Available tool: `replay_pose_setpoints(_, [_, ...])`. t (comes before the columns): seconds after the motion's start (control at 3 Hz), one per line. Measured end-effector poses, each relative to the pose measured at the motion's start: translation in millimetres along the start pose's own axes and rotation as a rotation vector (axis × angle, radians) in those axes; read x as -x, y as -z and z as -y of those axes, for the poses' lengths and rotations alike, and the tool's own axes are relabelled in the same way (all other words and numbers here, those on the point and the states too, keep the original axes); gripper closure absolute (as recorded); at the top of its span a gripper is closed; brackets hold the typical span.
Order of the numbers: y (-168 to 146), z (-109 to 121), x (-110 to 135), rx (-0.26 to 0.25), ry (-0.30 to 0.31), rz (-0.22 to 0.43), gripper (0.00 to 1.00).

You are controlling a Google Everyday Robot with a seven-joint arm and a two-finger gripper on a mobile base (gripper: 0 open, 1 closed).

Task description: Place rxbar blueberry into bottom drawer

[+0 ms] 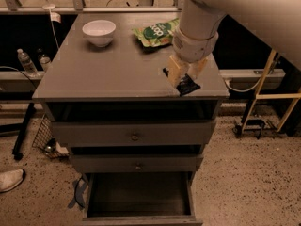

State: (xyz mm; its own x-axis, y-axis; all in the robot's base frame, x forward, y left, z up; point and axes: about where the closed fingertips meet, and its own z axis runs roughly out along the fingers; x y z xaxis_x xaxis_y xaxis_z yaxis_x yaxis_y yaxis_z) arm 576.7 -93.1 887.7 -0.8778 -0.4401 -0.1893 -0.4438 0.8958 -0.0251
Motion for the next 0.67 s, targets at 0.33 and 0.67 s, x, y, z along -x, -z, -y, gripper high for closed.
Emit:
replay_pose_setpoints(0.33, [2.4,-35.9,-25.4,0.018,0.152,0.003,1.0])
replay_pose_setpoints(0.67, [-28.4,-75.4,-54.3,0.062,0.315,-0.058,1.0])
